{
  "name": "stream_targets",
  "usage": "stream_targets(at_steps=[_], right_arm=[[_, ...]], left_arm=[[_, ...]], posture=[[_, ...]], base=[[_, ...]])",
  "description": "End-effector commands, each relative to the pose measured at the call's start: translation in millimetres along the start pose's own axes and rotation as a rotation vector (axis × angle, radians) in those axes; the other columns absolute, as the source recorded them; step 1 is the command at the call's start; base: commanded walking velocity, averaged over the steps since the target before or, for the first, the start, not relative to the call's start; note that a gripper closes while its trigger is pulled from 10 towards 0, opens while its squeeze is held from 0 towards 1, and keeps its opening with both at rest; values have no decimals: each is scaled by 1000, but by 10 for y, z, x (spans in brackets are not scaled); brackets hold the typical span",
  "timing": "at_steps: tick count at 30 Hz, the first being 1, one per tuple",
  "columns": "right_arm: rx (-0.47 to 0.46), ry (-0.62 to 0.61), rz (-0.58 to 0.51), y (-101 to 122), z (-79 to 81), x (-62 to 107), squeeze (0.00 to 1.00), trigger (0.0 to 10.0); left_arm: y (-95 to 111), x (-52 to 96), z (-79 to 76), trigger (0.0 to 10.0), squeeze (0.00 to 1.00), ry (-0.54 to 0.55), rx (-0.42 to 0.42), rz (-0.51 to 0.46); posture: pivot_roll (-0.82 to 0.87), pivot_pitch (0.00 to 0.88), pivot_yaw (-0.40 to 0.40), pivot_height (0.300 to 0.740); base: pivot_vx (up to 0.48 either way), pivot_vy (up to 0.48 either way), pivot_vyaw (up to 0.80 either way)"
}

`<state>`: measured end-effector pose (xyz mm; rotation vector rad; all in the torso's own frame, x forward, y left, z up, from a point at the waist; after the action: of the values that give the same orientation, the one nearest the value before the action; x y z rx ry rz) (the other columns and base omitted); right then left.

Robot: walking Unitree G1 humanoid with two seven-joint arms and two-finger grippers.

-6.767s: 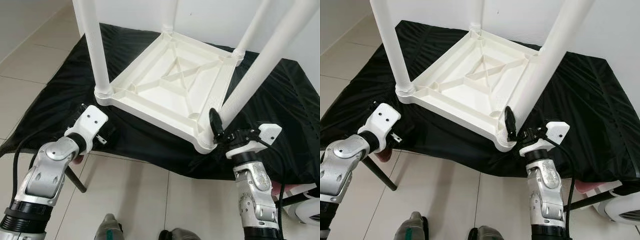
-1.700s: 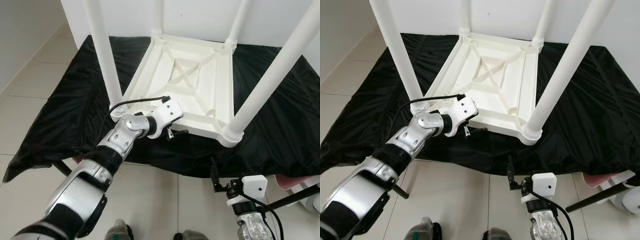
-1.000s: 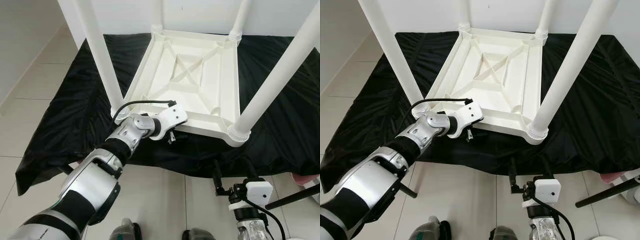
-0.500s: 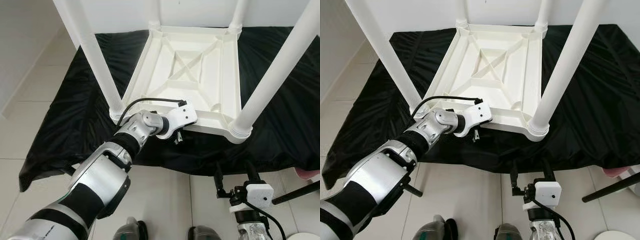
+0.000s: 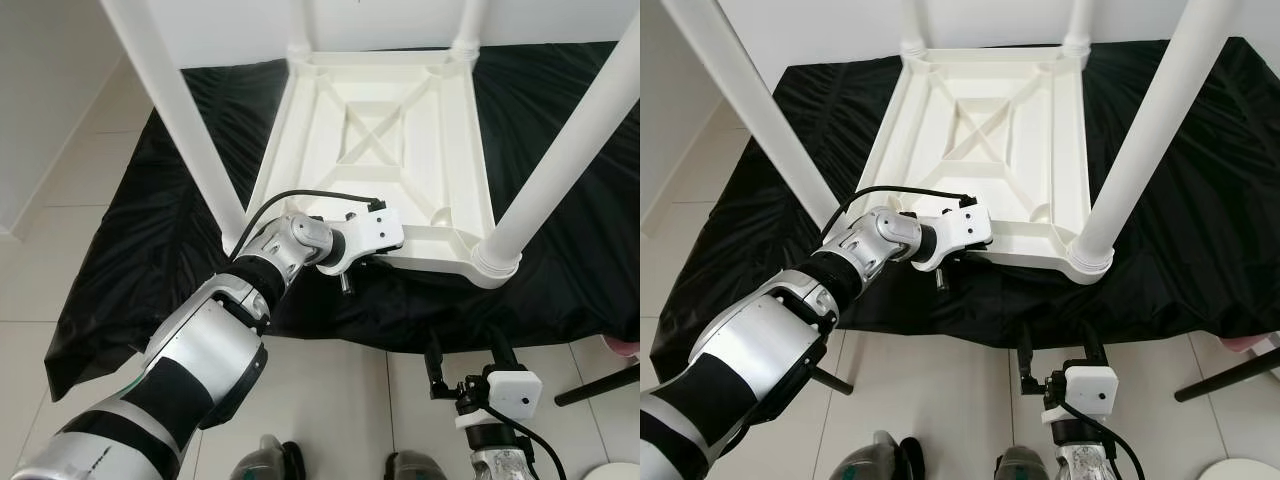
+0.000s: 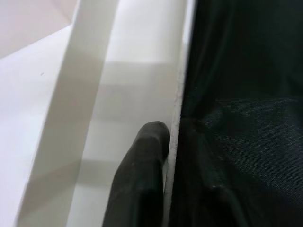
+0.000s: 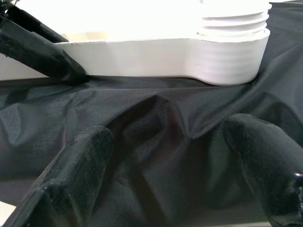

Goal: Building children table

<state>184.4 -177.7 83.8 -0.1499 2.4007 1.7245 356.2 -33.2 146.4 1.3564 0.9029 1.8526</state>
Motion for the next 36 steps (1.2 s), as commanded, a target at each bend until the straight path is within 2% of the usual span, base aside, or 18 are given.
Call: stream_targets(at_steps=[1, 2, 3, 15, 16, 21, 25, 28, 29, 32, 36], right_arm=[[-6, 12, 14, -26, 50, 36, 0, 10000], [-6, 13, 15, -29, 54, 36, 0, 10000], [-5, 15, 14, -31, 60, 33, 0, 10000], [3, 30, 8, -37, 90, 7, 0, 10000], [5, 33, 7, -40, 100, -1, 0, 10000], [8, 37, 5, -43, 104, -10, 0, 10000], [13, 38, 2, -44, 106, -24, 0, 10000], [15, 39, 1, -47, 105, -29, 0, 10000], [16, 40, 1, -48, 104, -31, 0, 10000], [19, 41, 0, -51, 100, -39, 0, 10000], [20, 39, 0, -53, 93, -43, 0, 10000]], left_arm=[[-102, -14, -31, 4745, 0, -1, 39, 10], [-102, -10, -31, 9333, 0, -5, 32, 11], [-102, -5, -28, 10000, 0, -6, 32, 13], [25, 80, 43, 10000, 0, -50, 41, -24], [115, 116, 80, 10000, 0, -61, 39, -49], [207, 155, 127, 10000, 0, -59, 34, -73], [513, 302, 261, 10000, 0, -60, 18, -168], [602, 344, 297, 10000, 0, -55, 14, -195], [610, 347, 299, 10000, 0, -55, 14, -198], [460, 276, 222, 10000, 0, -75, -8, -148], [341, 205, 134, 10000, 0, -112, 21, -125]], posture=[[-182, 91, 174, 740], [-182, 87, 173, 740], [-182, 86, 173, 740], [-175, 75, 168, 740], [-173, 74, 167, 740], [-173, 72, 166, 740], [-171, 70, 160, 740], [-169, 69, 157, 740], [-169, 68, 156, 740], [-170, 71, 157, 740], [-170, 74, 156, 740]], base=[[0, 0, 0], [0, 0, 0], [0, 0, 0], [0, 0, 0], [0, 0, 0], [0, 0, 0], [0, 0, 0], [0, 0, 0], [0, 0, 0], [0, 0, 0], [0, 0, 0]])
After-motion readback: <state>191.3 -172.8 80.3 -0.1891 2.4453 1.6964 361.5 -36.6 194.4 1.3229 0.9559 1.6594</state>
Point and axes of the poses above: a point about 5 cm out from each wrist's last joint towards the gripper, its own x axis pointing back from the gripper into the wrist, its own y axis along the axis of the wrist's last joint, z = x × y, the point moved 2 cm from there along -x, pointing out of the wrist towards the gripper, and after that the axes turned 10 degrees about x, right-handed, at the moved point
